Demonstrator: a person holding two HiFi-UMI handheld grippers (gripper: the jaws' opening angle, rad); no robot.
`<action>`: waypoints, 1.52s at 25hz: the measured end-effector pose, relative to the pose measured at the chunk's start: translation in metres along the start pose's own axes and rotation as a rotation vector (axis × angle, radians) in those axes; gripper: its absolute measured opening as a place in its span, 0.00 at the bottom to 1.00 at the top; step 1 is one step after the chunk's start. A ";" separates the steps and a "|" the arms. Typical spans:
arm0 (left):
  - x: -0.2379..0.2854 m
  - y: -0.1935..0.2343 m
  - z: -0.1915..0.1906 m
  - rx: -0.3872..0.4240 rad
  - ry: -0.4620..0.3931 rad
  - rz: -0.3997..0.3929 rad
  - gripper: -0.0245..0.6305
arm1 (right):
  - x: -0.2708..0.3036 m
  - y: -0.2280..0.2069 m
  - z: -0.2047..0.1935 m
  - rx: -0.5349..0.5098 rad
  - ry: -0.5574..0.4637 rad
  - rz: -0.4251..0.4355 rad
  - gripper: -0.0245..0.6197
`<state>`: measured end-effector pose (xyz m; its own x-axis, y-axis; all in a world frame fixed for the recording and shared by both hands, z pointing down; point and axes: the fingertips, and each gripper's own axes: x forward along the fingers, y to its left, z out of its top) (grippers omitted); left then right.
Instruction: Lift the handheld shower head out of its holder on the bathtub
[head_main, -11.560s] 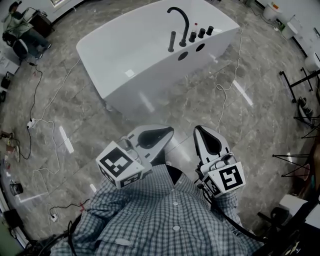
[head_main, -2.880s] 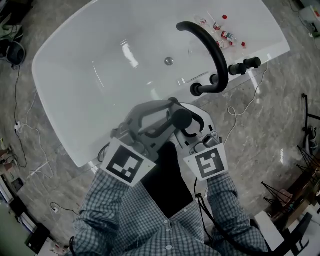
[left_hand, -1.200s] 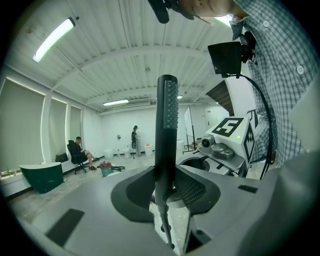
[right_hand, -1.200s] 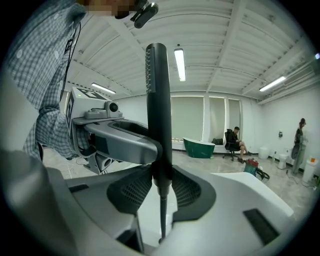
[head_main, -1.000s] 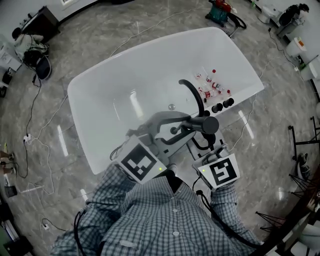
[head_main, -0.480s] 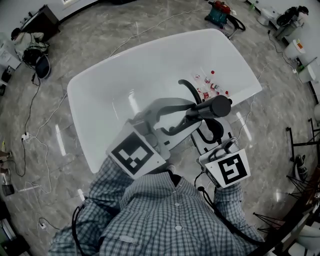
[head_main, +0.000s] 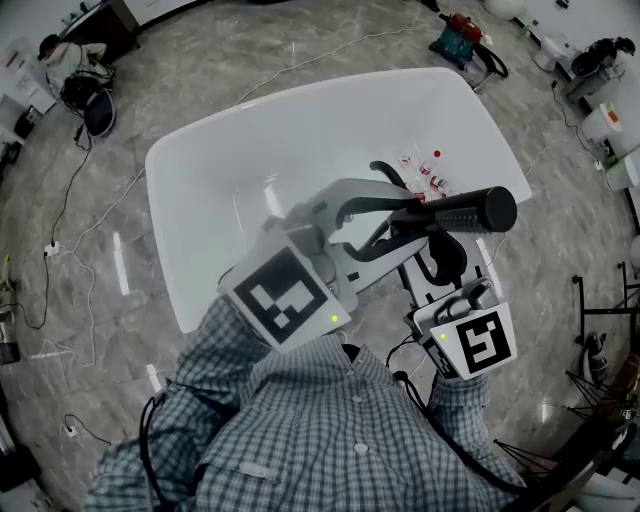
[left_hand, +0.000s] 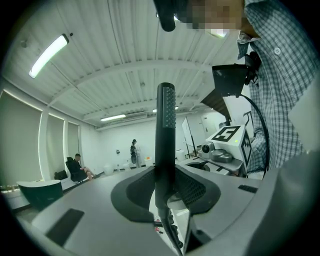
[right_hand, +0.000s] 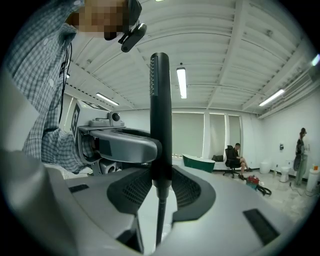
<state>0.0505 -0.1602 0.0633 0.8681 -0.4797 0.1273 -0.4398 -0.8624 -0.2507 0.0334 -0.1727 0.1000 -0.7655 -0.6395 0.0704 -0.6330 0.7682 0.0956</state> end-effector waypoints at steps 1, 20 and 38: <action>0.000 0.000 0.001 0.001 -0.001 0.000 0.23 | 0.000 0.000 0.001 0.000 -0.003 -0.001 0.23; -0.001 0.001 0.005 0.005 0.013 0.016 0.23 | 0.000 0.000 0.006 0.003 -0.009 0.005 0.23; -0.001 -0.002 0.001 -0.010 0.009 -0.003 0.23 | -0.003 0.002 0.001 0.014 0.008 0.001 0.23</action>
<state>0.0513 -0.1578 0.0626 0.8675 -0.4784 0.1366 -0.4394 -0.8655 -0.2404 0.0342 -0.1696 0.0992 -0.7653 -0.6388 0.0789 -0.6338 0.7693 0.0812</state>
